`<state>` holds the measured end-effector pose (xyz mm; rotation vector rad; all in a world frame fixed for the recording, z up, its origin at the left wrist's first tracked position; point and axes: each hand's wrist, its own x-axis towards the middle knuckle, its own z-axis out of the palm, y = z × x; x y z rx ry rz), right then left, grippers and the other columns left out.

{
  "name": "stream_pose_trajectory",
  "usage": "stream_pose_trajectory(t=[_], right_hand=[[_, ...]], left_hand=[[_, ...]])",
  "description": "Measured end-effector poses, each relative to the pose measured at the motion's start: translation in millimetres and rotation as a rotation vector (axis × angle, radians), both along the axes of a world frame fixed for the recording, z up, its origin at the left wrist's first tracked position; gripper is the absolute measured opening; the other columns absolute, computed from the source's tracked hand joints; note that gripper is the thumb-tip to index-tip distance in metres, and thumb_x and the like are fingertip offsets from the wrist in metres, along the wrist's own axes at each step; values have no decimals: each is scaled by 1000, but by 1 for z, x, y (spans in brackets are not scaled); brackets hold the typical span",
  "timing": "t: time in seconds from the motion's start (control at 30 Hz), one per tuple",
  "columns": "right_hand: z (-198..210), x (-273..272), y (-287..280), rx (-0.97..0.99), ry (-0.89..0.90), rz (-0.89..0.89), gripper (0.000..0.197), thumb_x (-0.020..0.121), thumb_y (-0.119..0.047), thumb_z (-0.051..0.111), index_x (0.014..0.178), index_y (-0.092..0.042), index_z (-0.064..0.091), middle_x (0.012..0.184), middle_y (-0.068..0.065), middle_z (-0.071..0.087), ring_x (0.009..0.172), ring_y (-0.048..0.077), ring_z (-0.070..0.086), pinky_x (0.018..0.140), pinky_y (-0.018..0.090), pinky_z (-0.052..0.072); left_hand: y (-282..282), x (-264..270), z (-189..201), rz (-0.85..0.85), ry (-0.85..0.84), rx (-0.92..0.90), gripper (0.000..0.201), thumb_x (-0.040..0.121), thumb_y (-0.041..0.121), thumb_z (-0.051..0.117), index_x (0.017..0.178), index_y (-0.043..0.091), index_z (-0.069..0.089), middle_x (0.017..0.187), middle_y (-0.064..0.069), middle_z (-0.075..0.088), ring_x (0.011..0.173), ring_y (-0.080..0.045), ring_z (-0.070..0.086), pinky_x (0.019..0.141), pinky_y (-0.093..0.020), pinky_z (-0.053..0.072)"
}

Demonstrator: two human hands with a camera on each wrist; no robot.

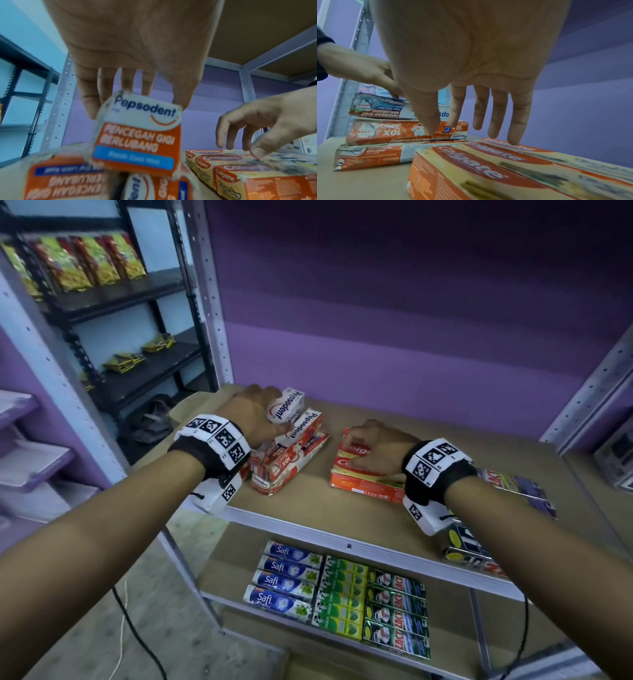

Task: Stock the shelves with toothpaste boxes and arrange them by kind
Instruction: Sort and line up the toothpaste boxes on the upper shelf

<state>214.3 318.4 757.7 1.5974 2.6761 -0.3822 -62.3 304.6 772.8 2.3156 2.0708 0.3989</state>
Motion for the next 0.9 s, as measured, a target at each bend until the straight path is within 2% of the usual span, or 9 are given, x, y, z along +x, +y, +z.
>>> stream_pose_trajectory(t=[0.13,0.23,0.3,0.43,0.53,0.67,0.73,0.8,0.9], right_hand=[[-4,-23,0,-19,-11,15,35,85,-45,68,117,-37,59,117,-2,46,109,19,53,91,28,43],[-9,-32,0,-14,-27,49,37,85,-42,70,120,-31,61,117,0,47,105,17,53,83,21,37],[-11,-36,0,-26,-36,61,38,85,-41,70,120,-29,62,122,1,49,109,19,55,87,23,40],[-12,-38,0,-48,-57,67,37,86,-43,68,120,-32,60,126,2,48,114,21,54,99,32,45],[-11,-38,1,-49,-52,65,37,86,-43,67,121,-33,60,126,2,48,114,21,53,99,33,46],[-10,-42,4,-33,-65,65,37,87,-42,66,122,-33,59,124,2,47,114,21,52,99,30,43],[-11,-45,4,-36,-74,64,36,87,-42,66,121,-34,59,125,1,47,114,21,52,100,31,44],[-13,-47,3,-35,-95,75,34,88,-43,66,120,-34,59,125,0,49,114,20,53,100,33,45],[-15,-54,-1,-30,-130,103,32,87,-43,67,117,-33,62,125,-2,54,109,18,57,98,36,49]], left_hand=[[2,-4,-11,88,30,-71,79,77,65,66,142,28,39,120,-9,57,102,-28,59,86,-37,51],[4,-8,-16,104,-13,-86,74,78,56,71,139,28,42,113,-8,63,88,-23,59,75,-31,51],[4,-10,-16,109,-53,-80,69,79,49,72,139,29,43,114,-8,66,83,-22,59,71,-28,49],[4,-18,-16,92,-164,-37,63,80,42,74,137,32,49,118,-7,67,94,-22,63,77,-24,46],[3,-27,-14,103,-221,8,59,81,41,73,135,36,52,115,-4,68,86,-14,57,73,-19,39],[4,-45,-5,129,-272,42,56,83,42,71,135,40,50,112,-4,67,80,-18,64,67,-23,49],[5,-58,-2,146,-263,57,55,84,40,70,134,39,49,112,-4,69,76,-18,64,64,-22,49],[5,-70,-4,161,-230,51,54,86,39,69,136,37,48,116,-6,68,78,-19,64,67,-26,53],[5,-85,-19,211,-145,25,54,87,38,68,138,35,47,121,-11,65,90,-28,66,77,-34,57]])
